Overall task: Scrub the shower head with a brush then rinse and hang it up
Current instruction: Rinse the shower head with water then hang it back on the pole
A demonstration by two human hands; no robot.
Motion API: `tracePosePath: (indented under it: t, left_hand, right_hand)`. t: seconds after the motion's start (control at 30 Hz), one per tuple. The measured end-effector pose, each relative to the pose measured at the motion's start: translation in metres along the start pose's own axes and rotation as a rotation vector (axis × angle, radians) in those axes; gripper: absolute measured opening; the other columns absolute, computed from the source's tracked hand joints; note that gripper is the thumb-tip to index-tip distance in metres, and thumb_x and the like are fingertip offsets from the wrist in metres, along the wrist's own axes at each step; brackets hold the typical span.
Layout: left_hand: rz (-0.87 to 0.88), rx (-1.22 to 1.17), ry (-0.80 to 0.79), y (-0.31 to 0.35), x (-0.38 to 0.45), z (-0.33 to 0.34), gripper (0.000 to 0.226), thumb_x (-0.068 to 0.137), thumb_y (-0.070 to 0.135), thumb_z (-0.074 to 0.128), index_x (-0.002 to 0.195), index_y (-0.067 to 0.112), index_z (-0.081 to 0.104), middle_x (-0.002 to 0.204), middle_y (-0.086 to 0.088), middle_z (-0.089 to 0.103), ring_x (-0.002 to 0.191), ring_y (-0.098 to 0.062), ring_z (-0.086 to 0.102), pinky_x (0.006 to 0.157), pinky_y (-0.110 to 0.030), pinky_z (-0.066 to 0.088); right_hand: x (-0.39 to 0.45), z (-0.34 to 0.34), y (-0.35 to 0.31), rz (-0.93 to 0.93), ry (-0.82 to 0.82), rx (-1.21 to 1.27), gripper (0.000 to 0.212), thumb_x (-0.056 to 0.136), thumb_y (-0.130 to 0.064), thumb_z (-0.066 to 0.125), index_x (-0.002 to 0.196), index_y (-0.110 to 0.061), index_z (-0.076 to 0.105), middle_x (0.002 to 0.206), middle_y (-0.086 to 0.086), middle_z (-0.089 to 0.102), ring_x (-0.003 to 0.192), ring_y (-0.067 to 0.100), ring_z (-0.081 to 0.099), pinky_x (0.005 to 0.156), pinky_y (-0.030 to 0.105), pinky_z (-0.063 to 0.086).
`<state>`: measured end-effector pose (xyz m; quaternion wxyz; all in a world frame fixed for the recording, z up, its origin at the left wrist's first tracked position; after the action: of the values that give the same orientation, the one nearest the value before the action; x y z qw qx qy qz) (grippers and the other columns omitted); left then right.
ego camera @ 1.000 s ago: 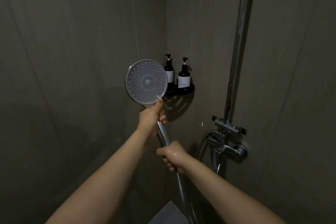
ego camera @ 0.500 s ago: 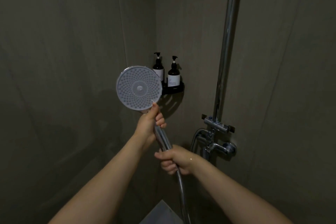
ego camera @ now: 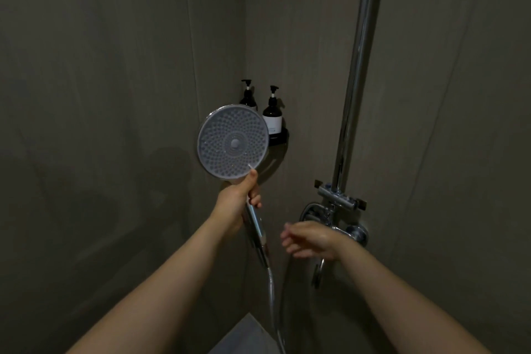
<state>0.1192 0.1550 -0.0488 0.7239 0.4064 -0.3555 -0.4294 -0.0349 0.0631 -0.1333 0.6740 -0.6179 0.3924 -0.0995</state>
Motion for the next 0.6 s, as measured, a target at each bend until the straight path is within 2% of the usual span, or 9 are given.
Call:
tracePosePath:
  t: [0.07, 0.13, 0.2, 0.3, 0.33, 0.37, 0.43, 0.53, 0.6]
  left_hand:
    - [0.003, -0.005, 0.005, 0.0, -0.002, -0.003, 0.036, 0.089, 0.031, 0.054, 0.058, 0.016, 0.041, 0.042, 0.007, 0.036, 0.038, -0.006, 0.036, 0.043, -0.019, 0.04]
    - [0.009, -0.004, 0.007, 0.002, -0.003, -0.003, 0.036, 0.09, 0.029, 0.052, 0.059, 0.016, 0.039, 0.042, 0.007, 0.035, 0.037, -0.006, 0.036, 0.043, -0.018, 0.04]
    - [0.01, 0.003, 0.017, 0.003, -0.002, -0.003, 0.037, 0.092, 0.028, 0.048, 0.059, 0.015, 0.038, 0.041, 0.007, 0.035, 0.036, -0.006, 0.036, 0.043, -0.017, 0.04]
    - [0.004, 0.016, 0.03, 0.003, 0.0, -0.002, 0.037, 0.094, 0.027, 0.045, 0.061, 0.015, 0.037, 0.041, 0.007, 0.034, 0.036, -0.005, 0.035, 0.043, -0.017, 0.039]
    - [0.004, 0.016, 0.032, 0.002, 0.001, -0.003, 0.036, 0.094, 0.026, 0.044, 0.061, 0.014, 0.037, 0.041, 0.007, 0.034, 0.035, -0.005, 0.035, 0.042, -0.017, 0.038]
    - [0.004, 0.014, 0.033, 0.002, 0.002, -0.003, 0.036, 0.094, 0.026, 0.044, 0.061, 0.014, 0.037, 0.041, 0.007, 0.034, 0.035, -0.005, 0.035, 0.042, -0.016, 0.038]
    - [-0.002, 0.015, 0.028, 0.0, 0.005, -0.005, 0.035, 0.094, 0.026, 0.045, 0.061, 0.014, 0.038, 0.042, 0.006, 0.034, 0.036, -0.005, 0.035, 0.042, -0.017, 0.038]
    - [-0.021, 0.033, 0.026, -0.002, 0.011, -0.009, 0.035, 0.093, 0.027, 0.044, 0.062, 0.014, 0.036, 0.042, 0.005, 0.034, 0.036, -0.006, 0.035, 0.042, -0.017, 0.039]
    - [-0.027, 0.028, 0.032, -0.004, 0.015, -0.01, 0.035, 0.093, 0.026, 0.043, 0.062, 0.014, 0.035, 0.042, 0.005, 0.033, 0.035, -0.006, 0.035, 0.041, -0.017, 0.039]
  right_hand:
    - [0.008, -0.038, 0.016, 0.106, 0.268, 0.087, 0.029, 0.093, -0.037, 0.051, 0.08, -0.012, 0.059, 0.067, 0.003, 0.063, 0.059, 0.014, 0.063, 0.055, 0.023, 0.051]
    - [0.017, -0.068, 0.033, 0.144, 0.47, 0.317, 0.035, 0.097, -0.034, 0.045, 0.077, -0.006, 0.053, 0.073, 0.011, 0.056, 0.064, 0.022, 0.055, 0.058, 0.028, 0.047]
    - [0.026, -0.085, 0.042, 0.144, 0.549, 0.529, 0.035, 0.1, -0.03, 0.039, 0.084, -0.002, 0.052, 0.075, 0.014, 0.051, 0.066, 0.024, 0.05, 0.062, 0.031, 0.049]
    - [0.037, -0.092, 0.043, 0.11, 0.54, 0.752, 0.026, 0.101, -0.024, 0.033, 0.113, -0.005, 0.048, 0.079, 0.017, 0.051, 0.072, 0.03, 0.052, 0.037, 0.023, 0.05]
    - [0.041, -0.093, 0.043, 0.092, 0.537, 0.798, 0.032, 0.102, -0.023, 0.032, 0.124, -0.004, 0.045, 0.087, 0.02, 0.054, 0.083, 0.033, 0.055, 0.041, 0.022, 0.053]
    - [0.046, -0.096, 0.043, 0.073, 0.544, 0.836, 0.037, 0.102, -0.021, 0.032, 0.133, -0.003, 0.041, 0.102, 0.024, 0.056, 0.101, 0.035, 0.056, 0.062, 0.02, 0.058]
    - [0.053, -0.099, 0.041, 0.047, 0.541, 0.918, 0.039, 0.101, -0.018, 0.033, 0.137, -0.003, 0.038, 0.136, 0.025, 0.046, 0.126, 0.035, 0.046, 0.105, 0.034, 0.043]
    - [0.061, -0.098, 0.039, 0.031, 0.5, 1.015, 0.029, 0.101, -0.014, 0.033, 0.125, -0.005, 0.048, 0.142, 0.021, 0.042, 0.132, 0.034, 0.042, 0.112, 0.044, 0.032]
    - [0.067, -0.096, 0.036, 0.02, 0.471, 1.09, 0.035, 0.101, -0.012, 0.033, 0.134, -0.005, 0.042, 0.138, 0.022, 0.045, 0.133, 0.033, 0.04, 0.114, 0.043, 0.03]
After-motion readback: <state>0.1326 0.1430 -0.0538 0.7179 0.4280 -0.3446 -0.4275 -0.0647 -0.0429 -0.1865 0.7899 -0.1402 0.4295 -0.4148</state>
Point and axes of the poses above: each hand's wrist, its own x-axis towards the middle knuckle, its own z-axis out of the palm, y = z × x, the point moved 2 cm from there along x, towards the middle knuckle
